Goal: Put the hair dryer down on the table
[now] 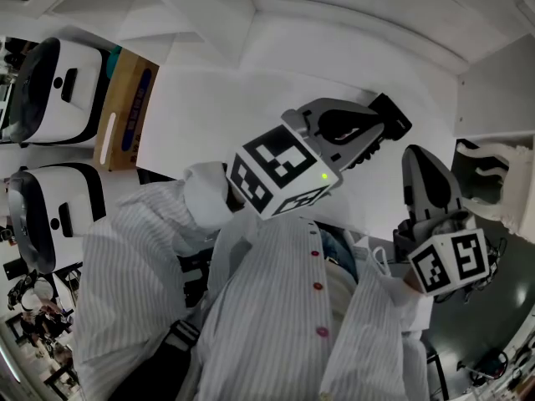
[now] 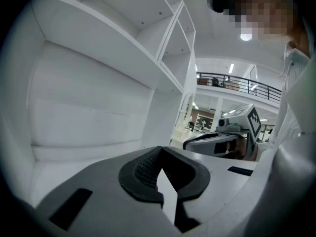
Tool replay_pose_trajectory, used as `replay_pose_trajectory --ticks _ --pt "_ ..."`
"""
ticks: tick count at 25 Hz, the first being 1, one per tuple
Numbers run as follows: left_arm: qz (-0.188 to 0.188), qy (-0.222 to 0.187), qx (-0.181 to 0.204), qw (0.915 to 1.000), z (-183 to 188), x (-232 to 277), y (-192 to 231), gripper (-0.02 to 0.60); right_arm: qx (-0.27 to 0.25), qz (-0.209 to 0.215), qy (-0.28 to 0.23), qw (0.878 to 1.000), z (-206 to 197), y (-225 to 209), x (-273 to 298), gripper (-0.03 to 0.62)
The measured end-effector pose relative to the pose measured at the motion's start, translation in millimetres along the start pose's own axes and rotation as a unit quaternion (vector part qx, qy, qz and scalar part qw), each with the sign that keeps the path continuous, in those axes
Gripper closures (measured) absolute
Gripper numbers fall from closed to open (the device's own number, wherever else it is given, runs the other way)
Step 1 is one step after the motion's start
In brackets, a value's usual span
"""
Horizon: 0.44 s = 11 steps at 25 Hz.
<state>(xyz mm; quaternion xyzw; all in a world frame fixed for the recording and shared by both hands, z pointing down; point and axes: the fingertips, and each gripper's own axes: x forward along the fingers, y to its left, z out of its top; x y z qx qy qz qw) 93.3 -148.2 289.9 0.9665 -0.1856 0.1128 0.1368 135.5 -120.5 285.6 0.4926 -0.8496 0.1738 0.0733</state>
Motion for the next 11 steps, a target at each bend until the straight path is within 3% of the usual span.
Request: replay_pose_trajectory --ticks 11 --pt "-0.01 0.023 0.003 0.9997 -12.2 1.7 -2.4 0.572 0.004 -0.006 0.002 1.0 -4.5 -0.7 -1.1 0.583"
